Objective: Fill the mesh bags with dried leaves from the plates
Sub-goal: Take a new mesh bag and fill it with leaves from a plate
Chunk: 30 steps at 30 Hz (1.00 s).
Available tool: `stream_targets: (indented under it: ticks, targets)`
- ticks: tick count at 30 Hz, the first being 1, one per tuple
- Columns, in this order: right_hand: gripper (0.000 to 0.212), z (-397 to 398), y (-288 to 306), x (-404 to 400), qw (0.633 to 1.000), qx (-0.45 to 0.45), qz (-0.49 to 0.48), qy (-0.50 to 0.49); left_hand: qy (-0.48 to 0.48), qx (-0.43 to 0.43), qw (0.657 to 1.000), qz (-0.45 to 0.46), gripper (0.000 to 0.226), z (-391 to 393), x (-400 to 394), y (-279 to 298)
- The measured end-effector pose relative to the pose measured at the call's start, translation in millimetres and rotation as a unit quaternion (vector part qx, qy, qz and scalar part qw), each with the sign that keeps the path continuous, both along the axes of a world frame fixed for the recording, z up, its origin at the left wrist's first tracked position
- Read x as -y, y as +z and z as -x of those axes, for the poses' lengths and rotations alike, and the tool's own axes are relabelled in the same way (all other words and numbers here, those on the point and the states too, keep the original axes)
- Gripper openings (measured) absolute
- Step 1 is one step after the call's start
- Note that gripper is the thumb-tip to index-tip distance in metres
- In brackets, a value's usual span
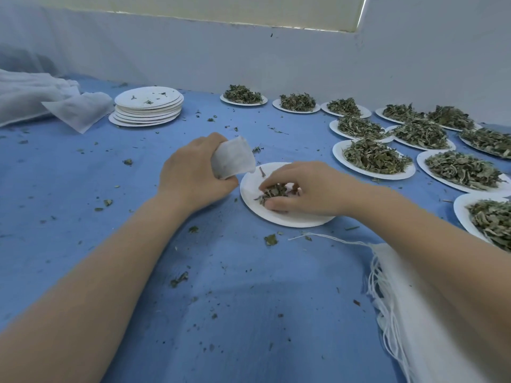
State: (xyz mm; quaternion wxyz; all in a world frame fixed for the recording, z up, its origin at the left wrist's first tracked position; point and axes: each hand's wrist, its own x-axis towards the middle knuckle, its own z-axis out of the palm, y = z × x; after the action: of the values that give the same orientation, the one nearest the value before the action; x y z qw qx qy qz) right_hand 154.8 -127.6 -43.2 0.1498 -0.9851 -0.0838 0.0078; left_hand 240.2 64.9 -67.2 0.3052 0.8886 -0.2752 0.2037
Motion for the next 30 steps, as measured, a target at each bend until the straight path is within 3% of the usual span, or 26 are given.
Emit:
stream_targets:
  ticks: [4,15,19,24,30]
  targets:
    - [0.067,3,10,6,0.998,-0.024,-0.018,-0.049,-0.005,-0.003,1.0,-0.011,0.046,2,0,0]
    - [0.02,-5,2,-17,0.997,0.032,0.037,-0.052,-0.014,0.008,0.999,-0.033,0.043,3,1,-1]
    - [0.018,-1,6,-14,0.997,0.045,0.023,-0.063,-0.025,0.016,0.999,-0.043,0.044,4,3,-1]
    - [0.012,15,32,-1,0.982,0.125,-0.112,-0.081,-0.026,0.014,0.997,-0.078,0.045,5,6,0]
    - [0.012,16,43,-19,0.988,0.147,-0.038,0.016,-0.05,0.02,0.996,-0.071,0.047,14,15,3]
